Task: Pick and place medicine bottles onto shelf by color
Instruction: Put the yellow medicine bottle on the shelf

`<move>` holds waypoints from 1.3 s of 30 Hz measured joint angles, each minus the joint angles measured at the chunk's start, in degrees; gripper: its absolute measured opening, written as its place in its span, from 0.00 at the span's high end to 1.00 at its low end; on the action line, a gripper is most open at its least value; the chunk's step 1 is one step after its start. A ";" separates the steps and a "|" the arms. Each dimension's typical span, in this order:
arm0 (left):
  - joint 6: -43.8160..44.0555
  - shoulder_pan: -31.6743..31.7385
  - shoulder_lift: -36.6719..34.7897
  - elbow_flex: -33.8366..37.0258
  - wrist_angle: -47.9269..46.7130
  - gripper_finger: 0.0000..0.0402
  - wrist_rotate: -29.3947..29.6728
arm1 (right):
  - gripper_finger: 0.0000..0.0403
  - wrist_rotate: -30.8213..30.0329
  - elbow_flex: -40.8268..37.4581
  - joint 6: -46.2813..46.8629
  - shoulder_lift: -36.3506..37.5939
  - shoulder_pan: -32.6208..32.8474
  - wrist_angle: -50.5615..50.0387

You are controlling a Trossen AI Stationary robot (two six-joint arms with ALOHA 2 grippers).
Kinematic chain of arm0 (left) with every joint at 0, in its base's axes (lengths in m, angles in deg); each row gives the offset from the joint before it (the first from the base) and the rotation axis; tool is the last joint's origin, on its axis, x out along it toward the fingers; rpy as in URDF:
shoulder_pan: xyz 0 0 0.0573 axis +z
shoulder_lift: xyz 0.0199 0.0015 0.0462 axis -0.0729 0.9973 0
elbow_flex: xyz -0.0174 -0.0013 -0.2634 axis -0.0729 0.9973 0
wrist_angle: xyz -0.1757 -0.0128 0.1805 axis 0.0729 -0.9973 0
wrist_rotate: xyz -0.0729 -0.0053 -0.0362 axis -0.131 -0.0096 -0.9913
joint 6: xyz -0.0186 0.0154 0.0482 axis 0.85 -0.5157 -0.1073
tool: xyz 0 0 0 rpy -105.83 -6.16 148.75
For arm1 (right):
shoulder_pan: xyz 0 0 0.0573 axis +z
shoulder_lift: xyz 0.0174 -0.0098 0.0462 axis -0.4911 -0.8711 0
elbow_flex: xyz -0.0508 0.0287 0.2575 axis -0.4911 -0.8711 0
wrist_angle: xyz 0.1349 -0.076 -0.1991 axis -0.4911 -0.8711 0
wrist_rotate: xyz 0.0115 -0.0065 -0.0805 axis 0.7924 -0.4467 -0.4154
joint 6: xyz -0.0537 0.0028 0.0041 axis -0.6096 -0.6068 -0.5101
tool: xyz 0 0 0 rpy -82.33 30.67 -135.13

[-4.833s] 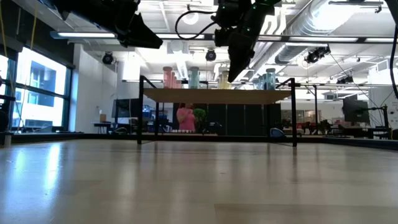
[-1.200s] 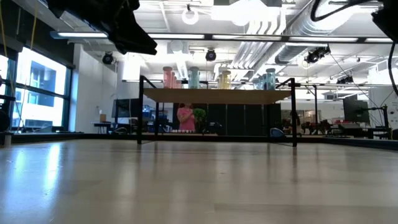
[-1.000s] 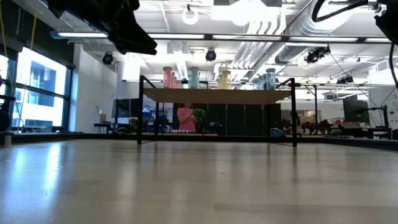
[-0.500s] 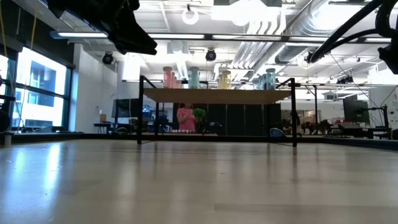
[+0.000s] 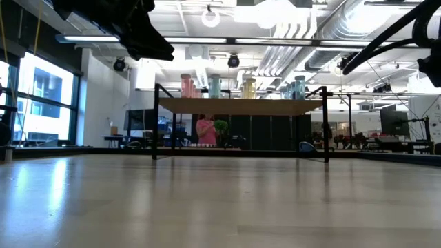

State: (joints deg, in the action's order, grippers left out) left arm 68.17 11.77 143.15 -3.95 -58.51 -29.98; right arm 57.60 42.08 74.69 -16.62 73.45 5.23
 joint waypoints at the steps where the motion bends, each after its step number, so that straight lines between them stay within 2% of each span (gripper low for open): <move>1: -0.01 0.00 0.00 0.00 0.00 0.44 0.00 | 0.65 -0.15 0.00 0.75 -0.01 0.00 -0.09; 6: -0.02 0.00 0.00 0.00 0.00 0.44 0.02 | 0.65 -0.58 -0.11 3.95 -0.27 0.00 -0.37; 10: -0.02 0.00 0.00 0.00 -0.02 0.44 0.02 | 0.65 -2.90 -2.10 4.82 -0.36 0.00 3.46; 17: -0.02 0.00 -0.01 -0.02 -0.01 0.44 0.04 | 0.65 -2.09 -4.32 5.77 -0.38 -0.02 6.02; 21: -0.02 0.00 -0.01 -0.02 -0.02 0.44 0.07 | 0.67 -1.90 -4.52 3.41 -0.30 0.00 6.35; 29: -0.02 0.00 -0.02 -0.02 -0.03 0.44 0.07 | 0.81 -2.14 -4.57 0.08 -0.23 0.00 6.34; 39: -0.02 0.00 -0.02 -0.02 -0.02 0.44 0.00 | 0.78 -2.55 -4.45 -5.04 -0.31 0.02 6.89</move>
State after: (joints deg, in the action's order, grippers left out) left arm 68.15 11.77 143.13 -3.97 -58.53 -29.98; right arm 55.06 37.62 69.65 -16.92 73.47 12.11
